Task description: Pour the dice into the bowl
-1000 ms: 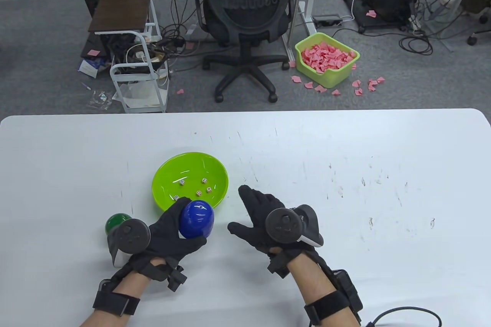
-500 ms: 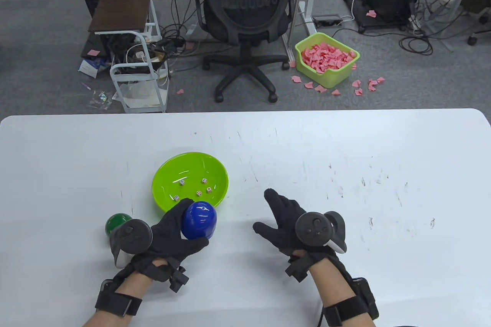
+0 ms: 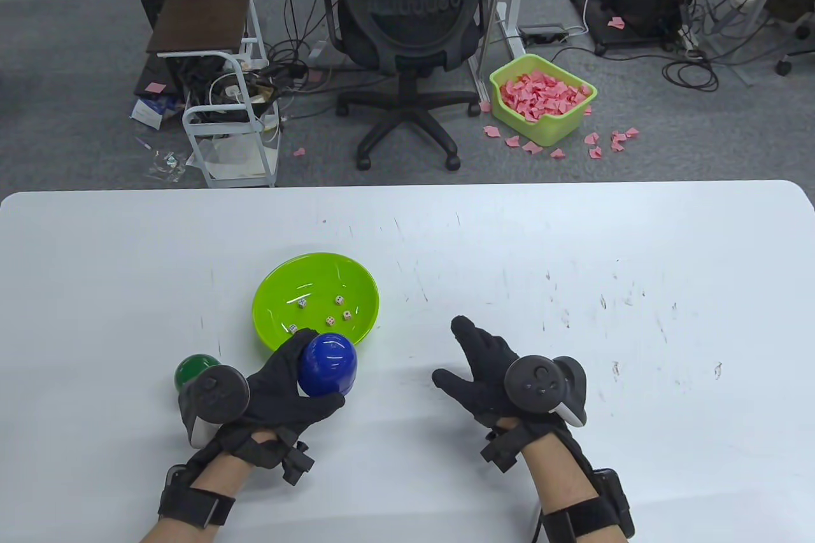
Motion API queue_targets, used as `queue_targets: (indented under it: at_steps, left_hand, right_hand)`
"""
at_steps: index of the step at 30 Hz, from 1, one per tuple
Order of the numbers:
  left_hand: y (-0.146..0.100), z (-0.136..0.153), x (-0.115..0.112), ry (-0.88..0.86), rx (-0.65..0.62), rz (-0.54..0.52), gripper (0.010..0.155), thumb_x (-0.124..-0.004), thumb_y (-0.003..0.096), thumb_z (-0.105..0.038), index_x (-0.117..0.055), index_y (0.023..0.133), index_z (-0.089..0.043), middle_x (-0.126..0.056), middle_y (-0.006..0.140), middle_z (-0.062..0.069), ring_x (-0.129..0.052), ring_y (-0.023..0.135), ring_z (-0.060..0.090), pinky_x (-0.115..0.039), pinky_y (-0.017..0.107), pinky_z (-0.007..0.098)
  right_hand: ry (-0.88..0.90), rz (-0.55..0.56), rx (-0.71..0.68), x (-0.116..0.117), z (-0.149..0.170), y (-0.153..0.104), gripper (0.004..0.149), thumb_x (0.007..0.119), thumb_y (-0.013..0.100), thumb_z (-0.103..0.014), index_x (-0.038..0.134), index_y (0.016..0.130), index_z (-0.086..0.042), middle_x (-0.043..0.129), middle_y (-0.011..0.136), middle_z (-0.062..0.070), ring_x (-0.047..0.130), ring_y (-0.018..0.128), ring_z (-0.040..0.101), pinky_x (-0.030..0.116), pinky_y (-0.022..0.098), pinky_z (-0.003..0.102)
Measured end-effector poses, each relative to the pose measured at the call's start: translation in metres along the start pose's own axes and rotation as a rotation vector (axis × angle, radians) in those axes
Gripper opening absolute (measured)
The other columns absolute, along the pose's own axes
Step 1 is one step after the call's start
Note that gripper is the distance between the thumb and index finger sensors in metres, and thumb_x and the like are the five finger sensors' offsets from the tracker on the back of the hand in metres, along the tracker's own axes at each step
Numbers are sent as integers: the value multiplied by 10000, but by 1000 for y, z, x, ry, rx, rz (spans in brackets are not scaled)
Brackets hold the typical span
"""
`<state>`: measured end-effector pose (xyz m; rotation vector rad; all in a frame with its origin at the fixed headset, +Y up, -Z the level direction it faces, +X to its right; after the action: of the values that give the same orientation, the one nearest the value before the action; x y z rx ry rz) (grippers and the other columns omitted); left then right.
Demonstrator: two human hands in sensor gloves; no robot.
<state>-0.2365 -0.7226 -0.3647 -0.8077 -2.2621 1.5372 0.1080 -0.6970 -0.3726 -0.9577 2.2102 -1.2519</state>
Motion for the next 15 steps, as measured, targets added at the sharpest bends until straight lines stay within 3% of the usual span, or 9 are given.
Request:
queue_targets:
  at_steps: [15]
  left_hand:
    - [-2,-1,-16,38,56,201,1037,-1001,301,-639,-445,1060,-203,-690,1065,116,-731,999,379,-641,725,647]
  right_hand:
    - [15,20,24,-6,7,-1,865,750,548,-572,470,1121,12,695,1054,347,753,827,597,613,599,773]
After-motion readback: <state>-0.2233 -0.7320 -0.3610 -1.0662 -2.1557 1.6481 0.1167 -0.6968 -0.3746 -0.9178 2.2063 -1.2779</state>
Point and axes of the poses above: the tracker on the back of each hand, its own z axis roughly to the little-finger side, its own y axis roughly from the wrist to the fingertips, x = y × z, the point moved 4 cm from there along y, roughly from the wrist to the fingertips
